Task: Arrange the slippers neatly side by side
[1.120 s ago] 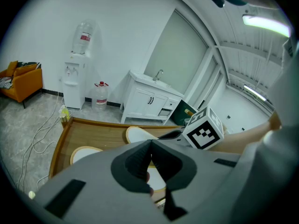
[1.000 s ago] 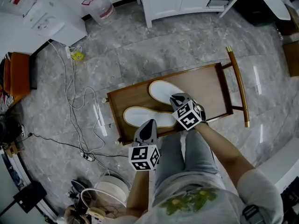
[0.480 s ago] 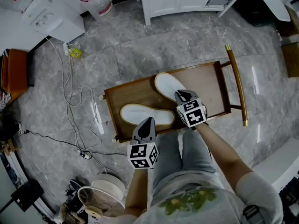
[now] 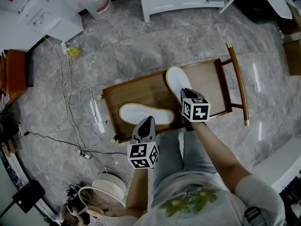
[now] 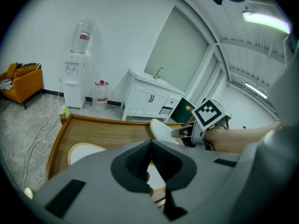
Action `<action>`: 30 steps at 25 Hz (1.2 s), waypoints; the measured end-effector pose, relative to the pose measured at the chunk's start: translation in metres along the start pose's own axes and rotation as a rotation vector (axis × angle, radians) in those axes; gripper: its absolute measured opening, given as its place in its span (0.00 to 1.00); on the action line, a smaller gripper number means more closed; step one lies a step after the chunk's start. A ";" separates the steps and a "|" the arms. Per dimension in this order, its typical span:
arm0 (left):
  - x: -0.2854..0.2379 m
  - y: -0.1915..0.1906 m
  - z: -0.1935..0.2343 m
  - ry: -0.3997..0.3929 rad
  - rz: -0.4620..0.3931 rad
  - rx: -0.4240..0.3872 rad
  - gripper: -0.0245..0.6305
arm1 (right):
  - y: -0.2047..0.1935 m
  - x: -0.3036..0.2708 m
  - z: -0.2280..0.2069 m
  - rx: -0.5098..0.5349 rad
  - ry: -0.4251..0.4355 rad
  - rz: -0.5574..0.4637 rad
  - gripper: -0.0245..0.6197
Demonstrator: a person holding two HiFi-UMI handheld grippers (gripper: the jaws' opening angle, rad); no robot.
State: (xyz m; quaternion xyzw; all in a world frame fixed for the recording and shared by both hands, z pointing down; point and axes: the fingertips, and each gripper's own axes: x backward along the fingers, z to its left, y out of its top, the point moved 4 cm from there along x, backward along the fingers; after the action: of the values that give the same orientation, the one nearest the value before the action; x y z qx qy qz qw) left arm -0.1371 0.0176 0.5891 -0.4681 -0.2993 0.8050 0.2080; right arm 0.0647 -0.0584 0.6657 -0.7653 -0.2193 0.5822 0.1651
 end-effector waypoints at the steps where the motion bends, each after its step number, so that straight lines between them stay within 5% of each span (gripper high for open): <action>1: 0.000 0.000 0.000 0.000 0.000 0.000 0.06 | -0.001 0.000 -0.002 -0.031 -0.004 -0.002 0.08; 18: -0.004 -0.005 -0.008 0.001 0.015 0.001 0.06 | -0.007 -0.004 -0.014 -0.246 -0.042 -0.047 0.08; 30: 0.004 0.003 -0.015 0.008 0.018 -0.019 0.06 | -0.012 -0.003 -0.022 -0.169 -0.093 -0.013 0.08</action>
State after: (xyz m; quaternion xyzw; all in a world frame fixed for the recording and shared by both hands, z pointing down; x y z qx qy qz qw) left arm -0.1258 0.0218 0.5788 -0.4759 -0.3021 0.8020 0.1975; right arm 0.0832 -0.0493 0.6799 -0.7470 -0.2801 0.5956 0.0935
